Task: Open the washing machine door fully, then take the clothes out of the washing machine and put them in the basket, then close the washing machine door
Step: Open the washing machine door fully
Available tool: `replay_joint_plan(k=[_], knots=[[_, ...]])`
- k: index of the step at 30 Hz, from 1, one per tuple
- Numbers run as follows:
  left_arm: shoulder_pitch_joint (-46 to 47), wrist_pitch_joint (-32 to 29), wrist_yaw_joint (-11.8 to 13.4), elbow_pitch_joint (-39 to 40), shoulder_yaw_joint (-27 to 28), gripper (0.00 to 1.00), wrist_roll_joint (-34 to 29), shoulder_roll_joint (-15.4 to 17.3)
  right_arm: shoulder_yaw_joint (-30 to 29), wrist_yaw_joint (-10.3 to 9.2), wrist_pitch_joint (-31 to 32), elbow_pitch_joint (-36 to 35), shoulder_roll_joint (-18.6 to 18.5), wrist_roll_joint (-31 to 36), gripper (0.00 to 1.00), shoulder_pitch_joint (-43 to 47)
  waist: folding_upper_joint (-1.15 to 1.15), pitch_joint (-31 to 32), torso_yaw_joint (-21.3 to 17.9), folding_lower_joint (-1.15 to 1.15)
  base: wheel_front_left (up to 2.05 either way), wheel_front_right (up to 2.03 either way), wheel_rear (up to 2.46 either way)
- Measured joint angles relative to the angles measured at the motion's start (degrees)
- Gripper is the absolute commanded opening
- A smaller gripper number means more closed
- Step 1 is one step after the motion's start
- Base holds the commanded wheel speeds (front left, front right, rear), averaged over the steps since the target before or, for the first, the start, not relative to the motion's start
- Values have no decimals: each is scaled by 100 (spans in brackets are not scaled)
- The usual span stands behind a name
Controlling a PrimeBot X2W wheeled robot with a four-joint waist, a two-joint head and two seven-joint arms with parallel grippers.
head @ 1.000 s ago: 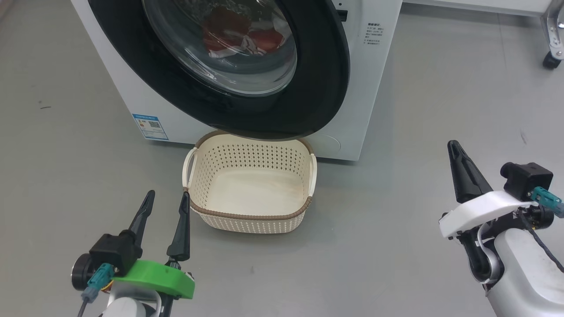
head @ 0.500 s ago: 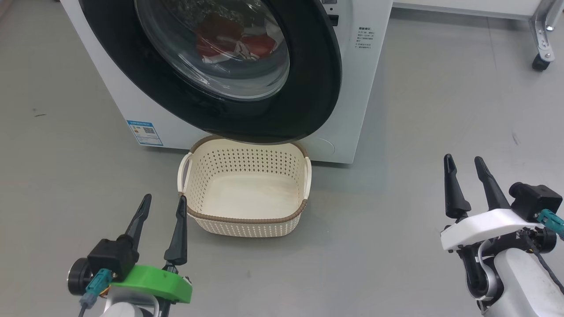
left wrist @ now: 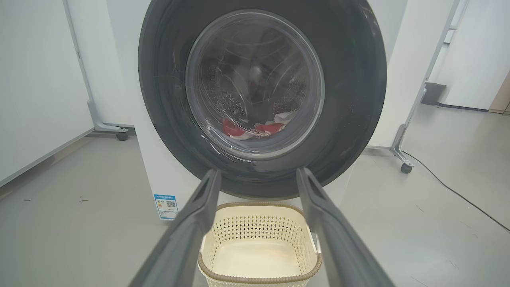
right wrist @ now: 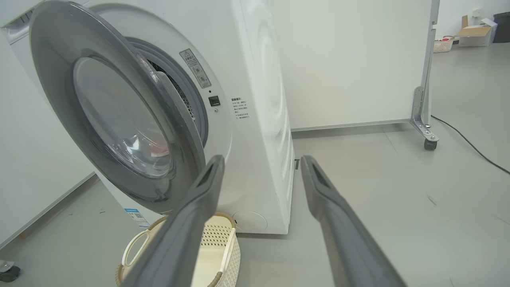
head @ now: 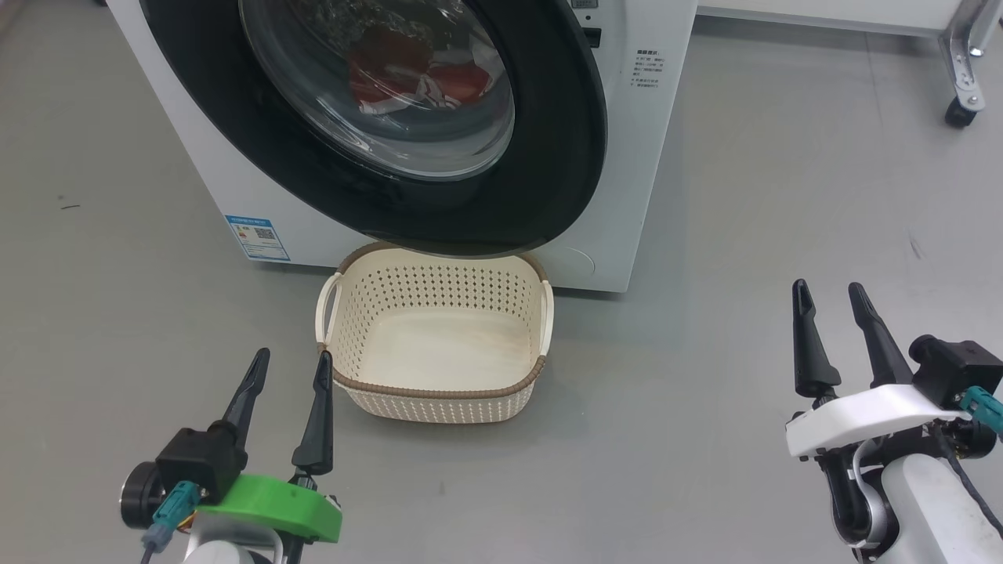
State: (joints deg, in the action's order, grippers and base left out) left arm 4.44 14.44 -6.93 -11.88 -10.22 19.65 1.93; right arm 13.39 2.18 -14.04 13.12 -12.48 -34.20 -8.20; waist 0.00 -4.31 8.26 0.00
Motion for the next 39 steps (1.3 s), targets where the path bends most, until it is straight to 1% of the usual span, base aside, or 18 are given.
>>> replay_joint_plan(k=[23, 31, 39], knots=[[-13, 0, 0, 3, -2, 100, 0, 0, -77, -15, 0, -203, 149, 210, 100, 291, 0, 20, 3, 0, 0, 0, 0], [-29, 0, 0, 48, -8, 100, 0, 0, -82, -7, 0, -267, 137, 309, 100, 292, 0, -22, 10, 0, 0, 0, 0], [-30, 0, 0, 121, -49, 100, 0, 0, -125, 14, -10, -358, 54, 323, 100, 290, 0, -220, 22, 0, 0, 0, 0]])
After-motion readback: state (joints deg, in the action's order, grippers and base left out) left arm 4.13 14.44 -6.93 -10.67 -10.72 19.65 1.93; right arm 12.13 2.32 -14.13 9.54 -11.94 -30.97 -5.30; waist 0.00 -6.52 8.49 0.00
